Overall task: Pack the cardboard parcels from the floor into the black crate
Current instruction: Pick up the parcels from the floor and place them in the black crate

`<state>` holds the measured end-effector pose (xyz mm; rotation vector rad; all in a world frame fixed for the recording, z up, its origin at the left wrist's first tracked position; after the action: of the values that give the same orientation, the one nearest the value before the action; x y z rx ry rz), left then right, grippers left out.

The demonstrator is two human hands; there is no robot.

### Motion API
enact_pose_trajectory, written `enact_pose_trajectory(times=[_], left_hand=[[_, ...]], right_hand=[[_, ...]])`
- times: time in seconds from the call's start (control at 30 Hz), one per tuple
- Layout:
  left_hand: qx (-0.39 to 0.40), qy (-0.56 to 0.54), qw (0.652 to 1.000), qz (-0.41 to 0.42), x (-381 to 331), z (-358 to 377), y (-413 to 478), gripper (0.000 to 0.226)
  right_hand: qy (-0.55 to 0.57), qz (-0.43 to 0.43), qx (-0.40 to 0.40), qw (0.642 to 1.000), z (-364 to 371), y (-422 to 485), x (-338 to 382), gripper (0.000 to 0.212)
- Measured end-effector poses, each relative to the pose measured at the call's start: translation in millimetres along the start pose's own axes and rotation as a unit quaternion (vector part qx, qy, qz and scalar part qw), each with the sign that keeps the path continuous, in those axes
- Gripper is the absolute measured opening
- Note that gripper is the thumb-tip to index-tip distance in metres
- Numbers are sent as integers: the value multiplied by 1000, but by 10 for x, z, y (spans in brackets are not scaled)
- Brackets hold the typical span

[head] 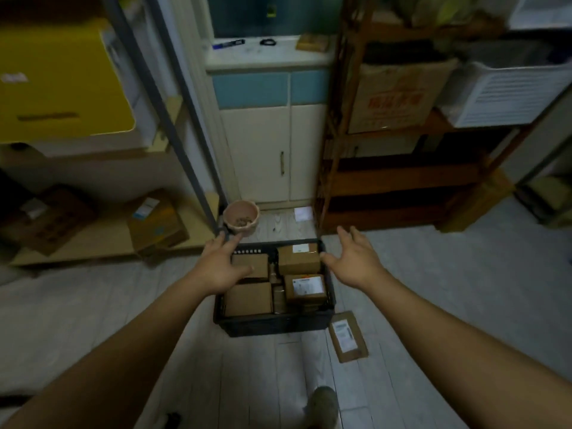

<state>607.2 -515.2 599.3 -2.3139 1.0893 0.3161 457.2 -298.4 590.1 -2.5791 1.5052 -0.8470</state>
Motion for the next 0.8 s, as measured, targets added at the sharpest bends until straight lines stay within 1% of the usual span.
enact_pose_trajectory(times=[0.1,0.3,0.43,0.57,0.7,0.8], left_hand=[[27,-5,997,66,-404,77,-153,85],[67,21,985,156,-1288,360,-527,84],[81,17,979,184,-1892,536,-740,84],[93,9,974,204,-2586,849,-821,85],[108,8,975,196,-3301,1365,-804,83],[120,3,977,176,-3674,1729,-786,80]], right_hand=[[-1,37,-37,999,-282,-484,-288,79],[-8,88,-84,993,-718,-1215,-901,80],[-5,111,-99,989,-954,-1454,-1345,80],[-3,119,-100,988,-1252,-1621,-1977,80],[-8,124,-84,989,-1612,-1770,-2769,81],[-24,124,-60,990,-1789,-1786,-3251,81]])
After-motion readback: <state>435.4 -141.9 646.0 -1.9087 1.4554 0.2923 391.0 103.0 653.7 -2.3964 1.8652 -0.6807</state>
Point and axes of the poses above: each hand's wrist, its own y-axis towards the middle knuckle, its own z-axis out of the palm, x = y × z, the point moved 4 cm from there along y, towards the middle knuckle, and after that the axes turned 1 degree about x, right-handed, at the moved point
